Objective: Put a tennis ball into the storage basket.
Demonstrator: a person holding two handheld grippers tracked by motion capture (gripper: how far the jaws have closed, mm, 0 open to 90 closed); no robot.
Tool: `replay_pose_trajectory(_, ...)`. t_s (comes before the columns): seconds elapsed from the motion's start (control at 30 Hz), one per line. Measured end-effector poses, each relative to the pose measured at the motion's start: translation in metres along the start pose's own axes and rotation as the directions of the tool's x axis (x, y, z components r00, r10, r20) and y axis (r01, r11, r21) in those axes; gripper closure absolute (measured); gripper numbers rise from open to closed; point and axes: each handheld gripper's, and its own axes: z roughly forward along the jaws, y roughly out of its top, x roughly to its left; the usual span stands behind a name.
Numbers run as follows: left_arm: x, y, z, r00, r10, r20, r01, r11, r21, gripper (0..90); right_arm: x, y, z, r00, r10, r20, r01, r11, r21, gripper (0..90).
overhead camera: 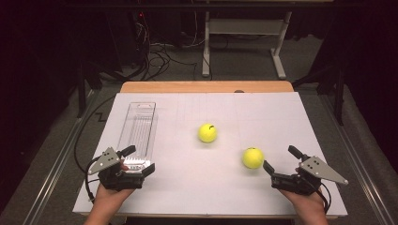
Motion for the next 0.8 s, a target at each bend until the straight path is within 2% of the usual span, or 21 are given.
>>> replay_pose_trajectory(0.2, 0.0005, 0.0003, -0.0013, 1.0000, -0.004, -0.005, 0.003, 1.0000, -0.007, 0.7, -0.0008, -0.0002, 0.0008, 0.9997, 0.007, -0.023, -0.007, 1.000, 0.008, 0.4)
replay_pose_trajectory(0.53, 0.0020, 0.0018, -0.0051, 0.9997, -0.018, -0.017, 0.017, 0.9995, -0.025, 0.8, 0.0007, -0.0023, 0.0011, 0.9998, 0.003, -0.018, -0.002, 1.000, 0.006, 0.4)
replay_pose_trajectory(0.67, 0.0011, 0.0029, -0.0068, 0.9998, -0.015, -0.016, 0.014, 0.9996, -0.023, 0.7, 0.0001, -0.0030, 0.0006, 0.9998, 0.009, -0.016, -0.009, 1.000, 0.004, 0.5)
replay_pose_trajectory(0.8, -0.0024, 0.0042, -0.0071, 1.0000, 0.005, -0.003, -0.005, 0.9999, -0.011, 0.8, -0.0005, -0.0041, 0.0003, 0.9999, 0.011, -0.009, -0.011, 1.000, 0.008, 0.5)
